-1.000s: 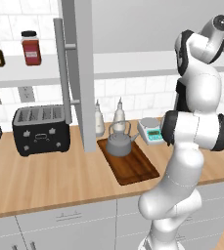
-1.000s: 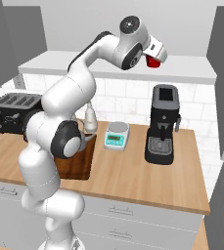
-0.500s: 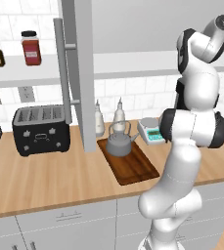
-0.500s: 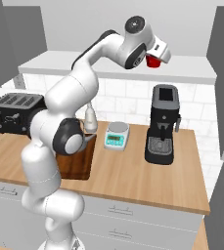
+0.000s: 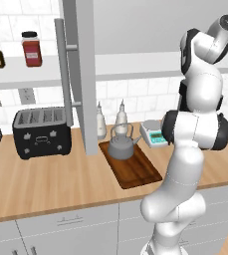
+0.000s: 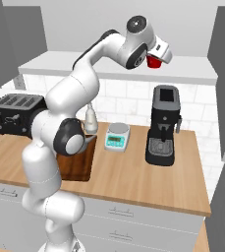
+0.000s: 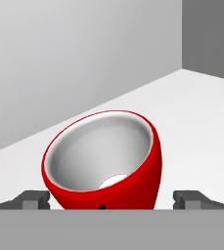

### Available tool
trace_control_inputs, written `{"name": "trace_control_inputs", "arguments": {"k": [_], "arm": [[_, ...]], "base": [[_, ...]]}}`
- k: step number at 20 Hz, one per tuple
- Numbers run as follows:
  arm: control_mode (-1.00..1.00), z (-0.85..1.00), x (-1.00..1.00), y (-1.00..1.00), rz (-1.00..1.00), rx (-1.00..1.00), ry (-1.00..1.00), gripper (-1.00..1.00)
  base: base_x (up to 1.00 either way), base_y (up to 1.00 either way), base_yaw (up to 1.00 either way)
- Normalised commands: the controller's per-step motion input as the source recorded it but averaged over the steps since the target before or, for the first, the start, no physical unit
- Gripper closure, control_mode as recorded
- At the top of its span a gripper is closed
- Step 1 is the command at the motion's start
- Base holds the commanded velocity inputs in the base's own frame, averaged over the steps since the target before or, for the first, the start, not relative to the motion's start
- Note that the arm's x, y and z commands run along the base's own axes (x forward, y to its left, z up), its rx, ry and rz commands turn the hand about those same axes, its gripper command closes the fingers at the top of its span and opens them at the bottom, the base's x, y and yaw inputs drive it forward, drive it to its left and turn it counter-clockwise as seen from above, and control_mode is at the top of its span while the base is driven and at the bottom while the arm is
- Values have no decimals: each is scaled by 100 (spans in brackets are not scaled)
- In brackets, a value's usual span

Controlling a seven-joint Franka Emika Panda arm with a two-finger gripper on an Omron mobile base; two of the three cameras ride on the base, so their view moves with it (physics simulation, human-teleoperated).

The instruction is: Pick the kettle from the counter and place it on the tray. Then pick the mug from the cabinet and place it on the tray. Then close the cabinet doors.

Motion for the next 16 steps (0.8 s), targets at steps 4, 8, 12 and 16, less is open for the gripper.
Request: {"name": "trace_control_inputs", "arguments": {"k": [4,8,12,16], "arm": [[-100,-14,6,0,0,0,0,-100],[-100,-6,0,0,0,0,0,-100],[-100,-2,-2,0,0,0,0,-100],[-100,0,-4,2,0,0,0,-100]], "base": [[0,0,0],[0,0,0],[0,0,0],[0,0,0]]}}
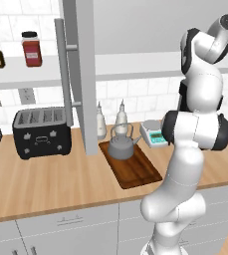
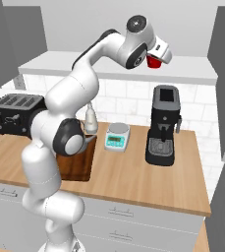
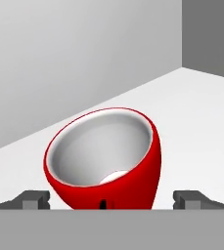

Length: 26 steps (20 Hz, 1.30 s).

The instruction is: Pick the kettle from the counter and place it on the tray. Then pick the mug from the cabinet and place it on the tray. Then close the cabinet doors.

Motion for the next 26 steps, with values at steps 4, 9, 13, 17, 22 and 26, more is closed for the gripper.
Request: {"name": "trace_control_inputs", "arguments": {"k": [4,9,13,17,22,26], "arm": [[-100,-3,-3,9,0,0,0,-100],[-100,-2,-4,7,0,0,0,-100],[-100,-5,0,1,0,0,0,-100],[-100,-4,0,0,0,0,0,100],[-100,-2,0,0,0,0,0,100],[-100,-2,2,0,0,0,-1,100]], "base": [[0,0,0],[0,0,0],[0,0,0],[0,0,0],[0,0,0],[0,0,0]]}}
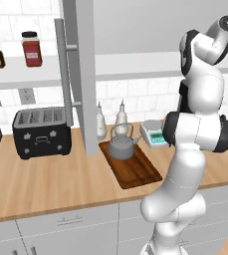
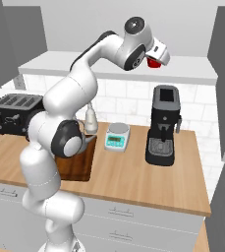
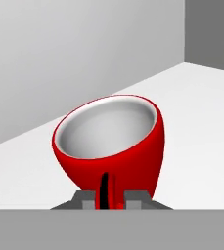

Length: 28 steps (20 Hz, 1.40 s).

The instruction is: Pick the kettle from the counter and place it on the tray. Then pick the mug from the cabinet and place it on the tray. Then close the cabinet doors.

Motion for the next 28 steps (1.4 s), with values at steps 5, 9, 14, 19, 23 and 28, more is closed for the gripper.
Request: {"name": "trace_control_inputs", "arguments": {"k": [5,9,14,19,23,28], "arm": [[-100,-2,9,-3,0,-1,-6,100],[-100,0,-25,-3,0,0,-9,100],[-100,1,-88,0,1,0,-8,100],[-100,5,-98,4,8,0,0,100],[-100,-11,-97,39,42,0,0,100],[-100,-18,-92,45,53,-1,0,100]], "base": [[0,0,0],[0,0,0],[0,0,0],[0,0,0],[0,0,0],[0,0,0]]}}
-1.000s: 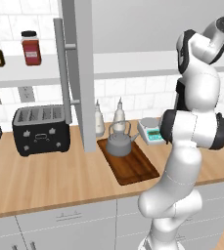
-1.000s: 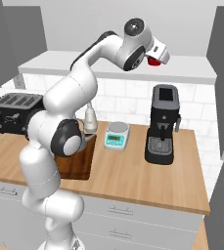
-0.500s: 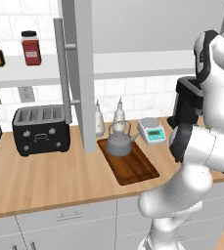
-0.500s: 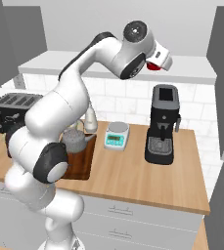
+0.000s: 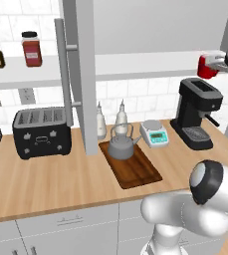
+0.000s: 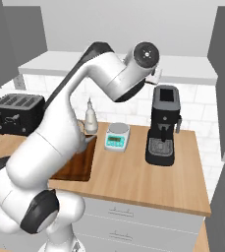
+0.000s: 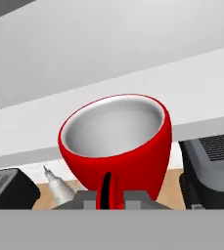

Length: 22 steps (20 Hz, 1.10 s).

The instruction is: Pick the kettle from the counter and place it on the tray. Then pick the mug from the cabinet and place it on the tray. Then close the cabinet doors.

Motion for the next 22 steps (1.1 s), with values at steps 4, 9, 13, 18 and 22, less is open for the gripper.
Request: {"name": "trace_control_inputs", "arguments": {"k": [4,9,13,18,22], "arm": [[-100,-11,-97,43,48,-4,3,100],[-100,-20,-83,54,40,-7,9,100],[-100,-72,-54,79,25,-18,0,100],[-100,-97,-13,72,15,-7,9,100],[-100,-94,-4,61,12,3,10,100]], "base": [[0,0,0],[0,0,0],[0,0,0],[0,0,0],[0,0,0]]}}
